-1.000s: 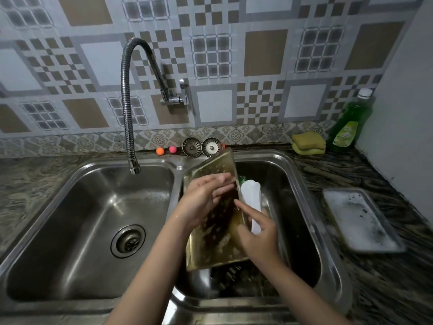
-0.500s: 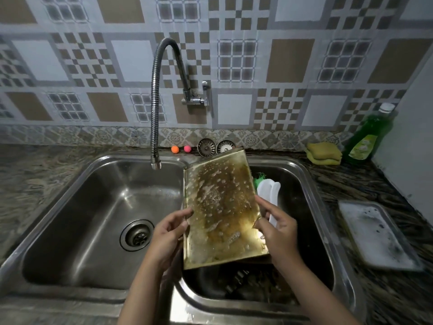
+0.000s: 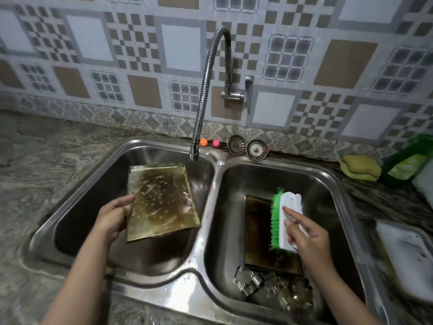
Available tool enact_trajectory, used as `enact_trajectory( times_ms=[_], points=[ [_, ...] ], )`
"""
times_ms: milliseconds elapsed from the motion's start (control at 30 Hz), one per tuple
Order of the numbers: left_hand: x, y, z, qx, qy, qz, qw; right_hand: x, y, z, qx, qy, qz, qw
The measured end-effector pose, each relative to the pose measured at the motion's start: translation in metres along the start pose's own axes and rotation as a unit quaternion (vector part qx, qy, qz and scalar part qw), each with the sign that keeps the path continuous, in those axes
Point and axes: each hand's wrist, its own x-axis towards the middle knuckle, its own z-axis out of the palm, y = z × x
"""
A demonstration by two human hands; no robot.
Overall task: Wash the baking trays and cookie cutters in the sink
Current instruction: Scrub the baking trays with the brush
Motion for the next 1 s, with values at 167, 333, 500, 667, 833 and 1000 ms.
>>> enact_trajectory(
  times_ms=[167,333,500,667,833,1000],
  points=[
    [0.049,-0.010,-0.018,0.116,0.030,0.003,0.993,-0.005,0.010,0.001,-0.044,0.000,-0.006,0.999],
    [0.066,-0.027,-0.013,0.189,0.006,-0.032,0.981,-0.002,0.016,-0.008,-0.156,-0.016,0.026,0.987],
    [0.054,-0.026,0.010,0.209,0.010,-0.022,0.978,-0.001,0.024,-0.027,-0.214,0.007,0.021,0.977],
    [-0.006,0.008,0.084,0.241,-0.051,0.157,0.956,0.003,0.028,-0.045,-0.227,0.016,0.007,0.974],
    [-0.074,0.005,0.188,0.215,-0.193,0.239,0.927,0.007,0.033,-0.057,-0.240,0.028,0.005,0.970],
    [-0.096,-0.045,0.265,0.348,-0.281,0.140,0.883,0.003,0.039,-0.065,-0.231,0.025,-0.001,0.973]
  ],
)
